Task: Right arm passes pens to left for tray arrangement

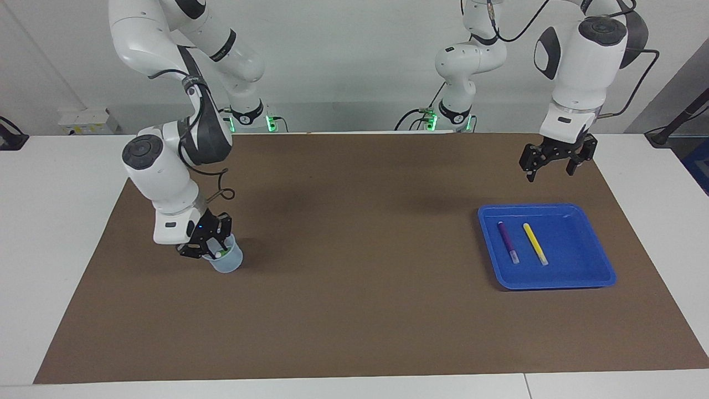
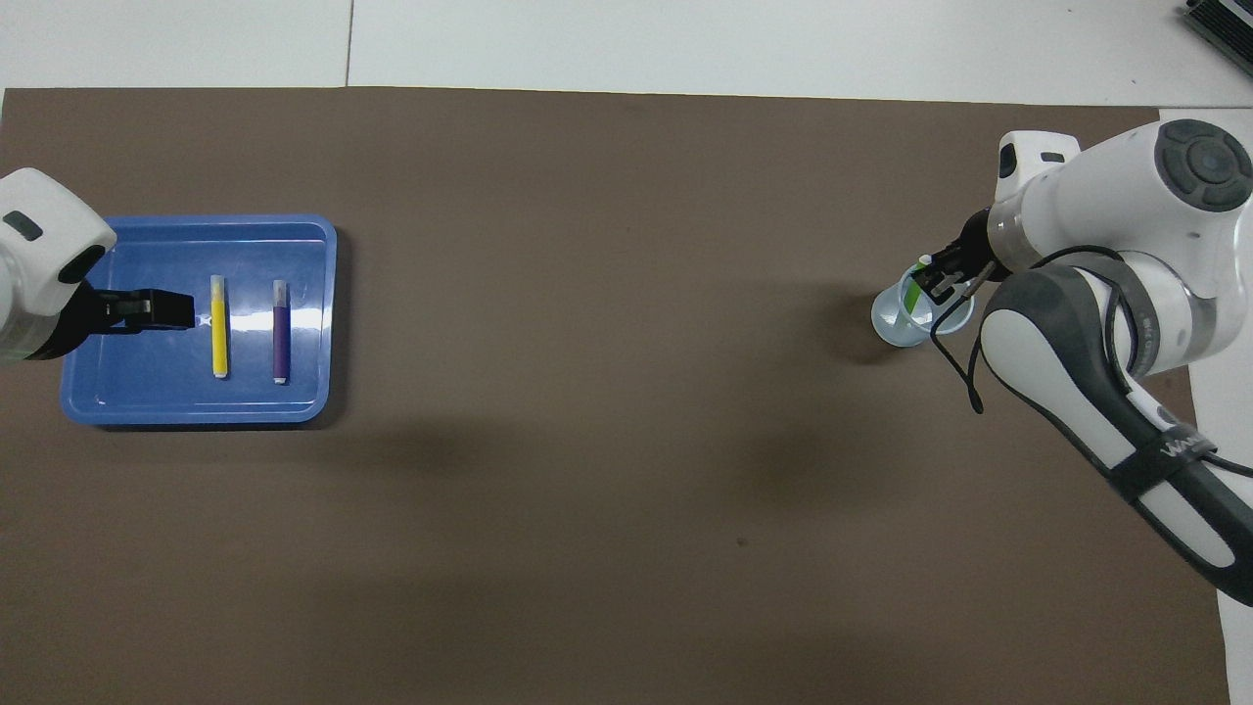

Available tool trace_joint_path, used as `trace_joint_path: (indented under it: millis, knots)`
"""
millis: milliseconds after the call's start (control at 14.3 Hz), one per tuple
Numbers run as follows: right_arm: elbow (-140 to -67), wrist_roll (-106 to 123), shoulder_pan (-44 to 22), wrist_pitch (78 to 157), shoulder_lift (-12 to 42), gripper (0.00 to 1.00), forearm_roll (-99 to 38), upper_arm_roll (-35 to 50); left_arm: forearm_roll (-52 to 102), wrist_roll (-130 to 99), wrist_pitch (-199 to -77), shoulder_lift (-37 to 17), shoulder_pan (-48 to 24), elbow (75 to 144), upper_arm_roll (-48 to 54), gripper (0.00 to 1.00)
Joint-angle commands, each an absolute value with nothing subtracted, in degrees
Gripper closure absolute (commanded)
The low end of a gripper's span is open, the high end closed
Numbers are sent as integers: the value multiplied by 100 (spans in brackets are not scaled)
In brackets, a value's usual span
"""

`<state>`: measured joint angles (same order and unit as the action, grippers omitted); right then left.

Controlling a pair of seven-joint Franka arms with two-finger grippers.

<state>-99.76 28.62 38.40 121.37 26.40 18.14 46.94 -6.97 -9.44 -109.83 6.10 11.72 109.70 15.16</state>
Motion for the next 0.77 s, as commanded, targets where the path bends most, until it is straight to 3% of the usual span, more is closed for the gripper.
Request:
trace_joint_path:
  millis: [0, 210, 490, 560, 700]
  knots:
    - [-10055, 2769, 3937, 12138, 2619, 86, 1819, 4772, -483, -1379, -10697, 826, 1204, 11196, 1494, 0]
    - [-10063, 2769, 3937, 12146, 2610, 92, 1740, 4772, -475, -1485, -10732, 896, 1204, 11338, 1494, 0]
    - [-10002, 2742, 3929, 12120, 2619, 70, 1426, 4773, -274, -1817, -10487, 905, 1116, 11320, 1512, 0]
    - [-10002, 2725, 3920, 12164, 2602, 60, 1215, 4772, 49, -2124, -10329, 923, 1108, 11312, 1512, 0]
    - [-10011, 2681, 3911, 12234, 2602, 59, 1204, 4764, 674, -3088, -10030, 984, 1107, 11329, 1512, 0]
